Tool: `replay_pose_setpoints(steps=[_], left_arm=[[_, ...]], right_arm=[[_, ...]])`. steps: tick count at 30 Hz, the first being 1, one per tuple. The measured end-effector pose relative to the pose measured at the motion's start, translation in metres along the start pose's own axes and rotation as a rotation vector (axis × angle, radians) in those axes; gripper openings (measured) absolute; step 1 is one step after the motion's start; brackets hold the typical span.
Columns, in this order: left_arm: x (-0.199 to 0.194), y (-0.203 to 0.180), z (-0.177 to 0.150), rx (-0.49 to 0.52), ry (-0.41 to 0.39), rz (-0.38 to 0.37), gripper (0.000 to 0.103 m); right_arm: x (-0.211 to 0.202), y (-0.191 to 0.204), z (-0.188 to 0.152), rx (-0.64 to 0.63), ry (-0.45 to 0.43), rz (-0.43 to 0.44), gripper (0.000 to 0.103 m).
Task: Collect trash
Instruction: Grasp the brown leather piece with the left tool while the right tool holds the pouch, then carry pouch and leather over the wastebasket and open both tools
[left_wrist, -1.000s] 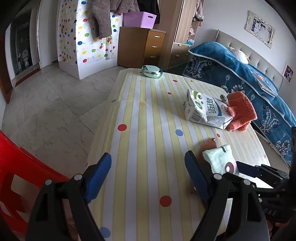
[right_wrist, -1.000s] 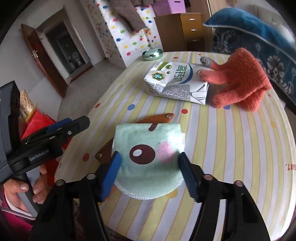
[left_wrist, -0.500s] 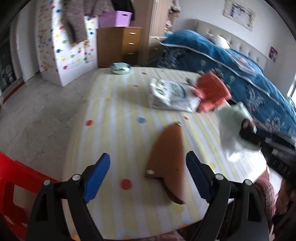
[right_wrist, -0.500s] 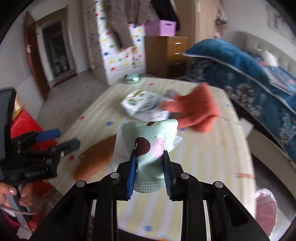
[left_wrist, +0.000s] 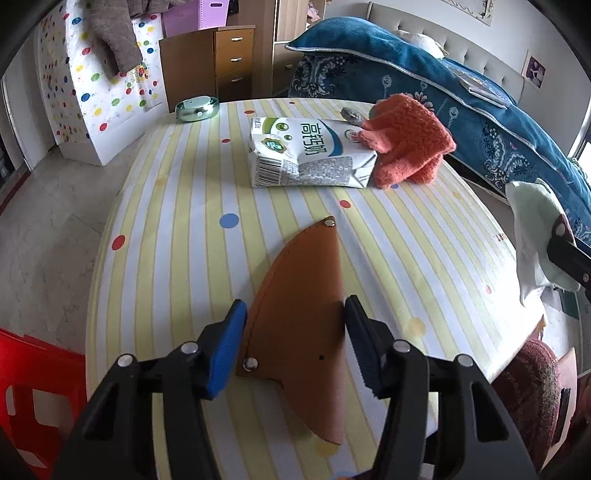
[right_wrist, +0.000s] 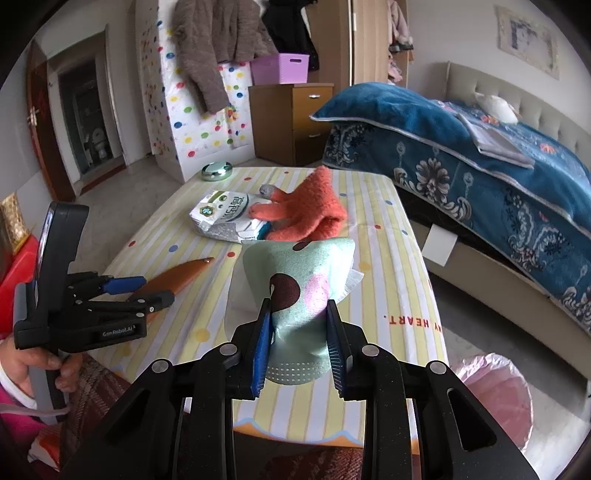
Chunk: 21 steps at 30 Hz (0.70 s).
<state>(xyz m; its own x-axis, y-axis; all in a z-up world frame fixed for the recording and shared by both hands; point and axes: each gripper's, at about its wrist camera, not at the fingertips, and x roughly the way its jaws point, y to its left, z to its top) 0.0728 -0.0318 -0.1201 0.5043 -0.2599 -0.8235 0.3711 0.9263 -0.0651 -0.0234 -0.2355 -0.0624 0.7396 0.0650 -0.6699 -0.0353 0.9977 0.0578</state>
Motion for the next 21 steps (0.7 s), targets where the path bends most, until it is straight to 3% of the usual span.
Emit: replay_pose_setpoints(steps=[6, 10, 15, 21], left_arm=[[-0.025, -0.009, 0.008, -0.016, -0.075, -0.018, 0.053], [-0.047, -0.034, 0.022, 0.015, -0.146, -0.046, 0.053], [-0.057, -0.085, 0.036, 0.083, -0.196, -0.131, 0.053], [-0.043, -0.171, 0.043, 0.224, -0.181, -0.255, 0.053]], right_arm=[[-0.01, -0.016, -0.004, 0.049, -0.029, 0.0, 0.028], [-0.018, -0.029, -0.009, 0.077, -0.039, -0.023, 0.028], [-0.034, -0.057, -0.022, 0.142, -0.042, -0.085, 0.029], [-0.053, -0.094, -0.043, 0.213, -0.028, -0.172, 0.03]])
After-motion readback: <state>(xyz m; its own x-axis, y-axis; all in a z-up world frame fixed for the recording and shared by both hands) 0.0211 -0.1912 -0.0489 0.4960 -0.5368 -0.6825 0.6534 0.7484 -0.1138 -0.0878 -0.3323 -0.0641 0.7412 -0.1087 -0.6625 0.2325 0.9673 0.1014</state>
